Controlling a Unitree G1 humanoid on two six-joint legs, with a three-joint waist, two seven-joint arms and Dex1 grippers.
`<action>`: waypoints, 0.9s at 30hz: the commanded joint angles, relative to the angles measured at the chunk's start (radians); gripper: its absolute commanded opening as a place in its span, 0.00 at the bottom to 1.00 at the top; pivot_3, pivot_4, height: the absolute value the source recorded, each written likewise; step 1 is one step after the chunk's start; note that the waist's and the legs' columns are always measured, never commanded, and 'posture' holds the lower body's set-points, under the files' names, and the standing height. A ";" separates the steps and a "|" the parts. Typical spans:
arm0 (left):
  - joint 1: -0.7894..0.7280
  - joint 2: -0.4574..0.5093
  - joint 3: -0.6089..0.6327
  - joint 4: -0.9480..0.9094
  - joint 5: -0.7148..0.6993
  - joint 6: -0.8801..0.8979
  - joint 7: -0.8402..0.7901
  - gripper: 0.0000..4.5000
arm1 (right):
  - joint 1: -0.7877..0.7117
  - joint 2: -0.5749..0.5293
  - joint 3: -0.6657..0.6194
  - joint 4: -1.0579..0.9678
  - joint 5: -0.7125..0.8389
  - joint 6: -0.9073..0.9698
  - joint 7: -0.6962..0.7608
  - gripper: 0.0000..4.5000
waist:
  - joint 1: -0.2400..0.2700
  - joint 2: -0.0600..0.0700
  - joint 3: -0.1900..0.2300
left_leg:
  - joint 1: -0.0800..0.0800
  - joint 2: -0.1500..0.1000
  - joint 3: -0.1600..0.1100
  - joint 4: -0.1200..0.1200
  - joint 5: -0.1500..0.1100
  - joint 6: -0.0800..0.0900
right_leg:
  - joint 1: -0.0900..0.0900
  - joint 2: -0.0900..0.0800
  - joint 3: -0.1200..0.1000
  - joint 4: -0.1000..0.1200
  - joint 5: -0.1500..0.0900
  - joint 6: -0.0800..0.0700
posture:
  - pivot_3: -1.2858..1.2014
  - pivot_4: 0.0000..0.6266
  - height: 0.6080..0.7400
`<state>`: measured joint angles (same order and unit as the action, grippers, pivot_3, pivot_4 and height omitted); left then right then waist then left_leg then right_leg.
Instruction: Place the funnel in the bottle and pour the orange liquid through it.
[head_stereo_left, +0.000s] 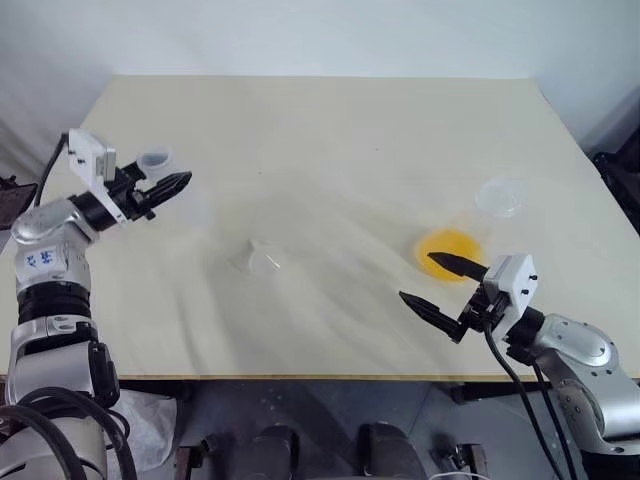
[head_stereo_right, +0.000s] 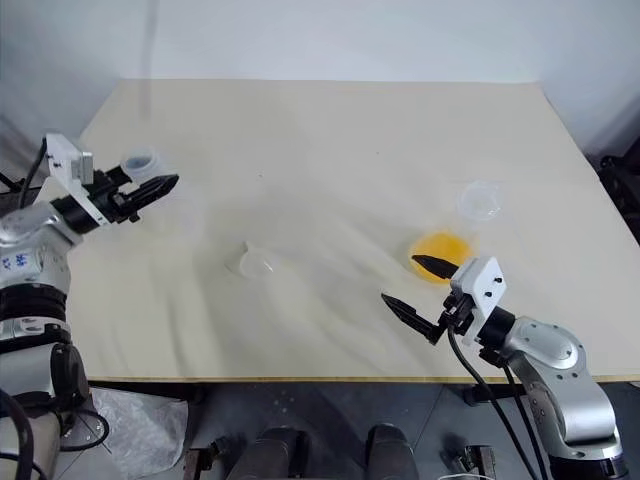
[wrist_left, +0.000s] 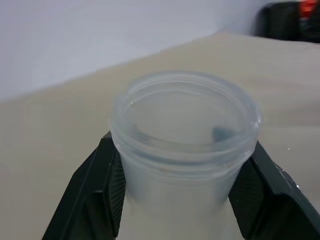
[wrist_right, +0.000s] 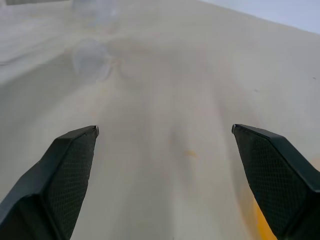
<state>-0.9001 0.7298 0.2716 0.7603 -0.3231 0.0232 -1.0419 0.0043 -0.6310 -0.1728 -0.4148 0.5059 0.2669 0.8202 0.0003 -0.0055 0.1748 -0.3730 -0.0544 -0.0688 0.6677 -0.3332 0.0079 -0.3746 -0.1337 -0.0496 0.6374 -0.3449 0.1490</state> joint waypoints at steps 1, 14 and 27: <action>-0.059 -0.004 -0.023 -0.094 -0.020 0.037 -0.020 0.52 | 0.002 -0.026 -0.043 0.004 0.026 -0.017 0.040 1.00 | -0.001 0.000 0.000 | 0.000 0.000 0.000 0.000 0.000 0.000 | 0.000 0.000 0.000 0.000 0.000 0.000 | 0.52 0.24 1.00; -0.078 -0.330 -0.289 -0.509 -0.085 0.354 -0.048 0.52 | 0.089 -0.103 -0.167 -0.073 0.121 0.034 0.104 1.00 | 0.006 -0.002 0.002 | -0.004 0.000 -0.001 0.004 0.000 0.001 | 0.000 0.001 0.000 -0.001 0.000 0.001 | 0.52 0.24 1.00; -0.004 -0.460 -0.451 -0.531 -0.016 0.323 -0.052 0.52 | 0.235 -0.121 -0.286 -0.142 0.191 0.079 0.119 1.00 | 0.024 -0.003 0.002 | -0.004 0.000 0.000 0.007 0.000 0.001 | 0.001 0.001 0.000 -0.002 0.000 0.001 | 0.52 0.24 1.00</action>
<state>-0.8935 0.2780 -0.1694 0.2460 -0.3525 0.3766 -1.0936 0.2310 -0.7383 -0.4224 -0.5177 0.6730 0.3509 0.9274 0.0245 -0.0081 0.1766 -0.3769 -0.0546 -0.0688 0.6746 -0.3336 0.0092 -0.3732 -0.1331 -0.0491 0.6349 -0.3444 0.1499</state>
